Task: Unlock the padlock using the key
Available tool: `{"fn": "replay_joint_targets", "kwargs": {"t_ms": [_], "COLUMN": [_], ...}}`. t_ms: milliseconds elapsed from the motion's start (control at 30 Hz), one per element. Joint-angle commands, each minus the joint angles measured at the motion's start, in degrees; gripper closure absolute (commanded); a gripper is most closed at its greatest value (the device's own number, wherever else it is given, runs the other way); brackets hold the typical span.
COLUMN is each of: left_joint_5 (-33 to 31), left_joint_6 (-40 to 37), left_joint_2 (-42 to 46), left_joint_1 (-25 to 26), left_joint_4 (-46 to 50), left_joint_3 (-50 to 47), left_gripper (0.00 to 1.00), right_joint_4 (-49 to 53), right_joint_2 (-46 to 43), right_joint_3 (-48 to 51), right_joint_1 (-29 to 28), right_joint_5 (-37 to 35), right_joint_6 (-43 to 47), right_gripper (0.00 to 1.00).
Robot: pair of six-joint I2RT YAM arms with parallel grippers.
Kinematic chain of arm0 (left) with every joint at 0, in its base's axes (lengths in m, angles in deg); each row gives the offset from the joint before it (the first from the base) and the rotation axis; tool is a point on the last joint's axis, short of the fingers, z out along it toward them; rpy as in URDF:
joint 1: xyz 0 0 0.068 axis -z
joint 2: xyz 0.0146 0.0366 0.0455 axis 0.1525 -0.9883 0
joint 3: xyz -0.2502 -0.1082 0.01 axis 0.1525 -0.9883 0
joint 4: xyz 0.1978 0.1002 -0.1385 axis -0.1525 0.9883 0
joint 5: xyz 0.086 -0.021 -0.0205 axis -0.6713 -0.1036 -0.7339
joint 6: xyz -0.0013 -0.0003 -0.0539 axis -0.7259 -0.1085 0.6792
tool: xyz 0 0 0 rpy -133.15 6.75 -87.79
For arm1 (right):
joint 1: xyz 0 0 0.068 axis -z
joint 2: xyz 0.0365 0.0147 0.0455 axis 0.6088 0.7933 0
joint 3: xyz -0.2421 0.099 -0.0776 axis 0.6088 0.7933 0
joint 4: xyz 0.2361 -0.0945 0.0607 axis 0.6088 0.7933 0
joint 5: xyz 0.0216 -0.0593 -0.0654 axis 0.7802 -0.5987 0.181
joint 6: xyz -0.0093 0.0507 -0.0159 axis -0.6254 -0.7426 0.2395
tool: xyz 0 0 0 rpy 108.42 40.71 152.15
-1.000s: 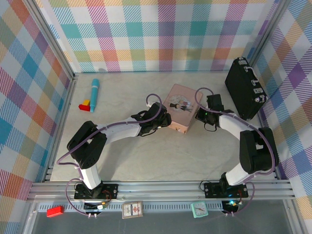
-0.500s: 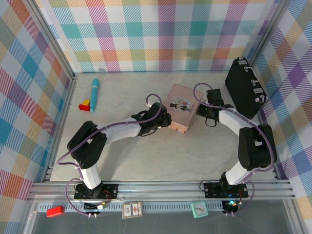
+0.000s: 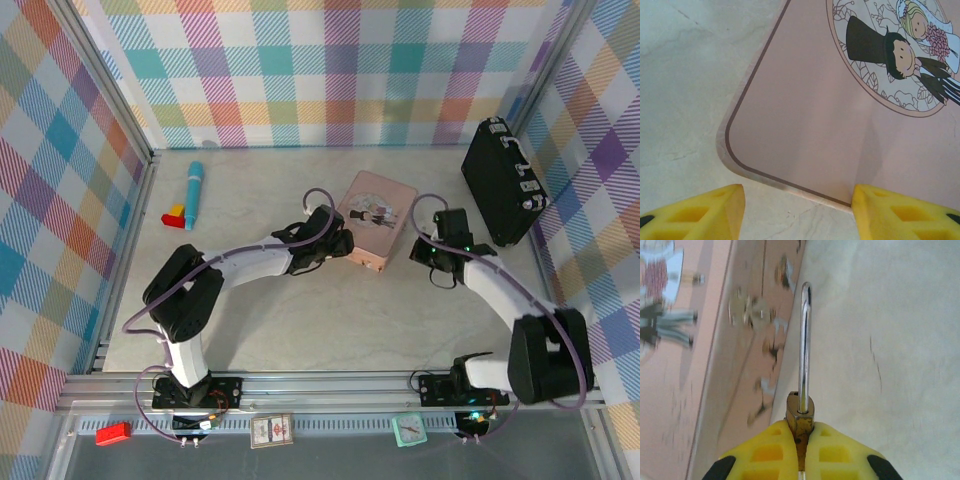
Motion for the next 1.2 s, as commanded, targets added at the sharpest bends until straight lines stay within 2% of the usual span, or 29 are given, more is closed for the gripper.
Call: {"fn": "replay_joint_targets", "kwargs": {"t_ms": [0,100,267,367,467,533,633,700,767,833,967,1167], "left_joint_5": [0.46,1.87,3.92,8.03,10.32,11.98,10.9,7.43,3.13,2.4,5.03,2.35], "left_joint_6": [-3.4,-5.06,-7.0,-10.87,-15.21,-16.26,-18.42,-20.09,-21.33,-20.76,-17.08,-15.71], "left_joint_2": [-4.1,-6.54,-10.3,-13.63,-16.64,-18.64,-18.93,-16.56,-13.03,-7.07,8.31,26.6], "left_joint_1": [-2.07,-3.37,-7.33,-9.36,-9.57,-9.88,-10.17,-10.28,-9.78,-9.41,-9.4,-9.49], "left_joint_4": [2.06,2.06,1.33,-0.73,-4.95,-4.46,-2.12,1.32,8.63,13.45,7.82,3.38], "left_joint_3": [1.8,4.31,8.4,12.99,15.96,18.71,21.33,21.72,22.96,20.46,5.29,-15.3], "left_gripper": [0.41,0.41,0.41,0.41,0.4,0.4,0.4,0.41,0.4,0.4,0.37,0.36], "right_joint_4": [4.57,5.84,9.06,7.86,5.37,3.1,0.32,-0.6,-1.3,-1.97,-4.15,-7.06], "right_joint_2": [-6.3,-11.89,-17.56,-18.94,-18.91,-18.9,-19.33,-19.34,-18.8,-17.69,-15.07,-9.38], "right_joint_3": [4.64,8.85,12.6,15.49,18.23,19.65,20.92,21.15,21.48,21.76,22.2,22.05], "right_joint_1": [-0.4,-1.39,-6.42,-8.0,-9.47,-9.82,-10.45,-11.15,-12.02,-12.86,-14.38,-16.9], "right_joint_5": [6.08,10.48,11.0,13.33,15.52,17.99,20.27,21.04,21.39,22.15,23.43,22.36], "right_joint_6": [-2.19,-4.6,-8.14,-10.26,-11.12,-11.24,-11.79,-12.05,-12.5,-12.56,-13.01,-13.44], "right_gripper": [0.96,0.96,0.95,0.95,0.95,0.95,0.95,0.95,0.95,0.94,0.94,0.91]}}
